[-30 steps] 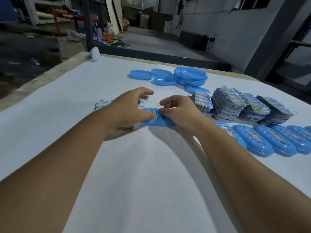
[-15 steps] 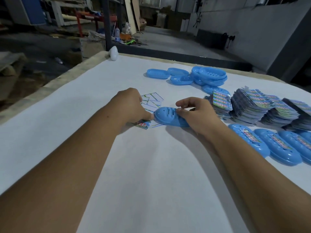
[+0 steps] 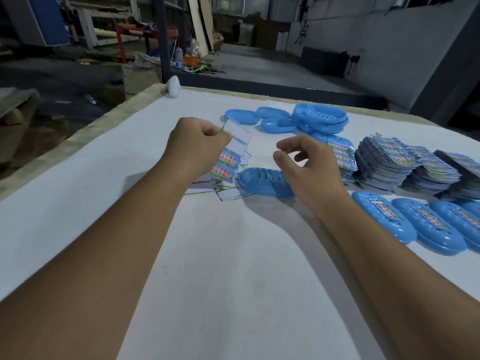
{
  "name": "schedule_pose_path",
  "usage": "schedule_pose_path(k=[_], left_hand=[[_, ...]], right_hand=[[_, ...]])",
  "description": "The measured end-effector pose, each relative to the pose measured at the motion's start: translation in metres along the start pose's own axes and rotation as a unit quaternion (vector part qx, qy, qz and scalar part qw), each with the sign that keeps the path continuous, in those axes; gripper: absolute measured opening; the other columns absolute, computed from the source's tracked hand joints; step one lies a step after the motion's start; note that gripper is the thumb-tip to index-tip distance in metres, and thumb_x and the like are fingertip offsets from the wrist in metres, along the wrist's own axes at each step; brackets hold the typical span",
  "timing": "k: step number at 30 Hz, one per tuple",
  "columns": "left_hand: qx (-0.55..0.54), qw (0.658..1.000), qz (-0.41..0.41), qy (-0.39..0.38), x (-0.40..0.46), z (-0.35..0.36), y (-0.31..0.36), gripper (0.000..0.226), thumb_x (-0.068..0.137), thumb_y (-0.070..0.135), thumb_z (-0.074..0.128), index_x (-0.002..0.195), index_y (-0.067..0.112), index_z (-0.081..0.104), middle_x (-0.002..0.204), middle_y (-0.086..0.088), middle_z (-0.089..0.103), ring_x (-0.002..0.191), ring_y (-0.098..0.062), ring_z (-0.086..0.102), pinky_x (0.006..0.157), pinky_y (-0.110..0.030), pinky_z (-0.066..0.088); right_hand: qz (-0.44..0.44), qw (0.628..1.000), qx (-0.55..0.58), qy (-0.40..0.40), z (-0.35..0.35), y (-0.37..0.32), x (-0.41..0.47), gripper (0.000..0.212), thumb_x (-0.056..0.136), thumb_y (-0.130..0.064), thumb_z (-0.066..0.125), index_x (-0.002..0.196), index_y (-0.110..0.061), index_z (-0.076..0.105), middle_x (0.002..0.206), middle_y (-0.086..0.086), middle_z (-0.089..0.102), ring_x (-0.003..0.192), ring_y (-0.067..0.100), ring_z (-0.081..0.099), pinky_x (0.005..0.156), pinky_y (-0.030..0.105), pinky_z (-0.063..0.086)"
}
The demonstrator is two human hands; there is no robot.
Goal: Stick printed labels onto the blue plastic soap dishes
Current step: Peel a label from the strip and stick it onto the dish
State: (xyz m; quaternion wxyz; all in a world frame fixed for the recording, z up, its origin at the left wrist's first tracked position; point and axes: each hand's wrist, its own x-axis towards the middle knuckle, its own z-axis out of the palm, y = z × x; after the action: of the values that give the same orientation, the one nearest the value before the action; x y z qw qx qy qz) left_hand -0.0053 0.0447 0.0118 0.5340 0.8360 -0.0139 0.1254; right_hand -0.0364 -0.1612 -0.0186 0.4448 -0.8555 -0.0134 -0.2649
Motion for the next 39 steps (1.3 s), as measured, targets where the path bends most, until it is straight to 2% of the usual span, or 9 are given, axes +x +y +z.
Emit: schedule_pose_path(k=[3,8,11,18,24,30,33,36,39], left_hand=[[-0.105,0.993,0.010,-0.044,-0.008,0.009,0.007,0.013,0.090,0.030,0.073,0.079,0.024,0.076,0.072,0.012,0.075,0.064,-0.003,0.072,0.052,-0.015,0.053],[-0.142,0.986,-0.011,-0.083,-0.014,0.024,0.005,0.010,0.091,0.032,0.073,0.090,0.023,0.076,0.079,0.007,0.077,0.069,-0.008,0.075,0.060,-0.024,0.060],[-0.140,0.987,-0.019,-0.080,-0.013,0.025,0.005,0.016,0.093,0.035,0.069,0.081,0.026,0.074,0.071,0.013,0.075,0.064,-0.001,0.071,0.052,-0.016,0.051],[-0.086,0.991,-0.024,-0.095,-0.010,0.022,0.004,0.026,0.089,0.028,0.062,0.071,0.015,0.076,0.070,0.006,0.074,0.052,0.000,0.053,0.044,-0.013,0.039],[-0.076,0.992,0.007,-0.102,-0.013,0.021,0.003,0.026,0.087,0.025,0.065,0.069,0.011,0.076,0.068,0.003,0.073,0.054,-0.004,0.051,0.062,-0.026,0.047],[-0.044,0.993,0.032,-0.105,-0.014,0.021,0.001,0.024,0.087,0.028,0.066,0.069,0.015,0.077,0.076,-0.002,0.075,0.063,-0.008,0.055,0.065,-0.031,0.051],[-0.040,0.992,0.044,-0.108,-0.014,0.023,0.000,0.023,0.089,0.027,0.066,0.071,0.015,0.076,0.074,0.000,0.074,0.065,-0.008,0.058,0.067,-0.034,0.054],[-0.048,0.990,0.067,-0.111,-0.015,0.027,-0.001,0.021,0.092,0.024,0.066,0.074,0.017,0.075,0.072,0.006,0.074,0.062,-0.002,0.058,0.062,-0.026,0.049],[-0.055,0.986,0.104,-0.118,-0.017,0.029,-0.001,0.019,0.093,0.020,0.065,0.077,0.018,0.075,0.071,0.006,0.073,0.057,0.003,0.056,0.056,-0.013,0.043]], right_hand=[[0.008,0.996,0.093,-0.011,0.002,-0.010,-0.004,0.010,0.090,-0.025,0.075,0.097,-0.028,0.069,0.089,-0.011,0.073,0.084,0.008,0.068,0.072,0.019,0.052],[0.056,0.985,0.157,-0.053,0.002,-0.011,-0.004,0.015,0.090,-0.017,0.077,0.096,-0.025,0.065,0.074,-0.008,0.077,0.067,0.000,0.068,0.061,0.017,0.050],[0.061,0.982,0.176,-0.039,0.000,-0.009,-0.001,0.016,0.091,-0.017,0.076,0.096,-0.025,0.062,0.073,-0.009,0.076,0.064,0.000,0.064,0.058,0.015,0.048],[0.073,0.985,0.156,-0.005,-0.003,-0.007,0.001,0.015,0.094,-0.022,0.074,0.096,-0.025,0.060,0.073,-0.009,0.075,0.069,-0.004,0.067,0.057,0.014,0.048],[0.077,0.986,0.146,0.011,-0.005,-0.008,0.001,0.014,0.094,-0.021,0.074,0.098,-0.021,0.060,0.078,-0.006,0.074,0.066,-0.005,0.065,0.055,0.015,0.048],[0.086,0.987,0.136,0.006,-0.005,-0.006,0.002,0.014,0.094,-0.022,0.074,0.097,-0.023,0.060,0.078,-0.009,0.075,0.073,-0.008,0.069,0.053,0.013,0.050],[0.071,0.992,0.104,0.015,-0.004,-0.005,0.003,0.013,0.092,-0.023,0.075,0.090,-0.023,0.063,0.078,-0.008,0.073,0.071,-0.003,0.068,0.054,0.013,0.046],[0.030,0.999,0.020,0.019,-0.003,-0.004,0.003,0.016,0.087,-0.031,0.079,0.079,-0.026,0.067,0.077,-0.008,0.071,0.064,0.002,0.060,0.057,0.019,0.045],[0.009,0.999,0.049,-0.010,0.001,-0.008,-0.003,0.020,0.086,-0.035,0.079,0.072,-0.021,0.074,0.064,-0.006,0.071,0.053,-0.001,0.054,0.052,0.015,0.041]])
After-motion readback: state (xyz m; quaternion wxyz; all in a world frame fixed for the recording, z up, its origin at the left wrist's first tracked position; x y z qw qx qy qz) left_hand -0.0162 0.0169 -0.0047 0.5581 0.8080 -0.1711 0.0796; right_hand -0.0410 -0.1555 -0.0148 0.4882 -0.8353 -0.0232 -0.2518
